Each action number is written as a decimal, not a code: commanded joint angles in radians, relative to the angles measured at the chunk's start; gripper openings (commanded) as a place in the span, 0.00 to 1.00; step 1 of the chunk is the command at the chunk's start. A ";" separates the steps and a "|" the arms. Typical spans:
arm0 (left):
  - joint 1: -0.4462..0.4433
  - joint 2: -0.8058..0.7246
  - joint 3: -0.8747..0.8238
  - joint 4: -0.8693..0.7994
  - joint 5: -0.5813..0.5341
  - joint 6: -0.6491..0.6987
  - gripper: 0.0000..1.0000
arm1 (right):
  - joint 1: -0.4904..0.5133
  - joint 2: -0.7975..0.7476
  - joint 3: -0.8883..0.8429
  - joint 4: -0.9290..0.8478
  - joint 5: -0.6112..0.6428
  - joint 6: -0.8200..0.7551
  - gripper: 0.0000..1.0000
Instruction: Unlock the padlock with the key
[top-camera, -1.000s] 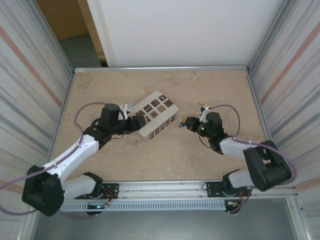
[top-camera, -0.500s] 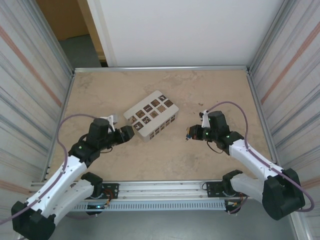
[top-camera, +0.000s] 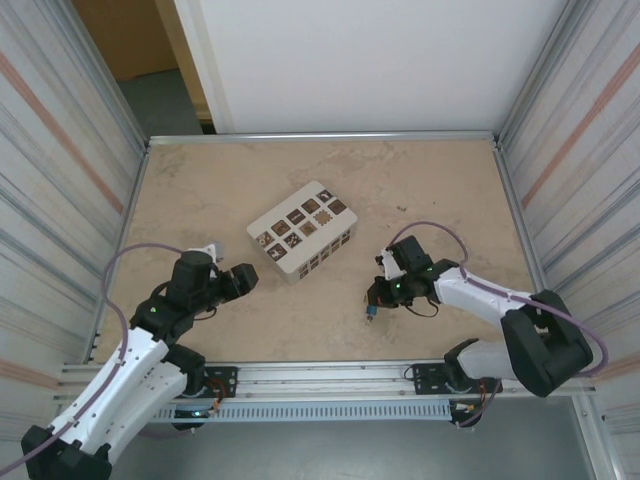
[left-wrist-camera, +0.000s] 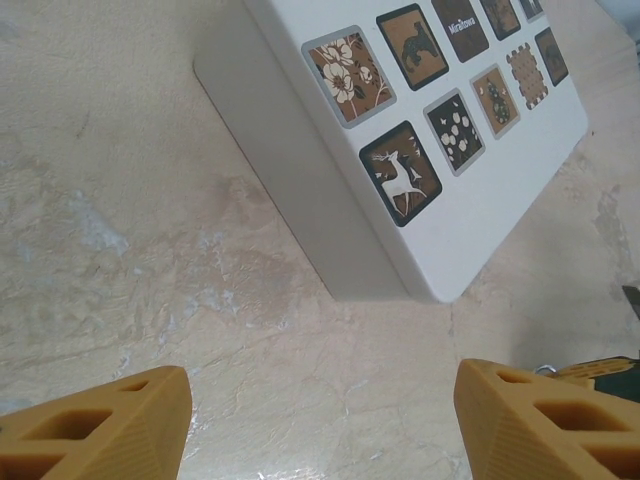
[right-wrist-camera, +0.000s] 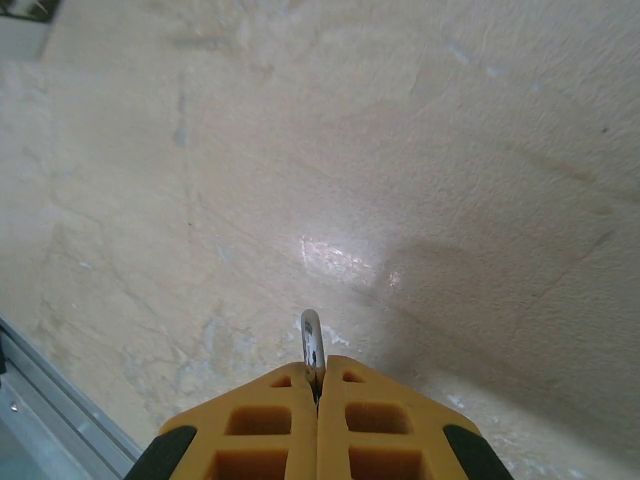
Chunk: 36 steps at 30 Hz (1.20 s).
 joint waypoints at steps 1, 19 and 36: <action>0.005 -0.001 -0.007 -0.026 -0.025 0.004 0.71 | 0.008 0.034 0.027 0.025 -0.024 -0.028 0.00; 0.146 0.014 0.021 -0.037 -0.073 0.001 0.94 | -0.110 -0.140 0.095 -0.141 0.122 -0.142 0.35; 0.409 0.052 -0.063 0.354 -0.366 0.270 0.97 | -0.488 -0.519 -0.110 0.258 0.467 -0.391 0.99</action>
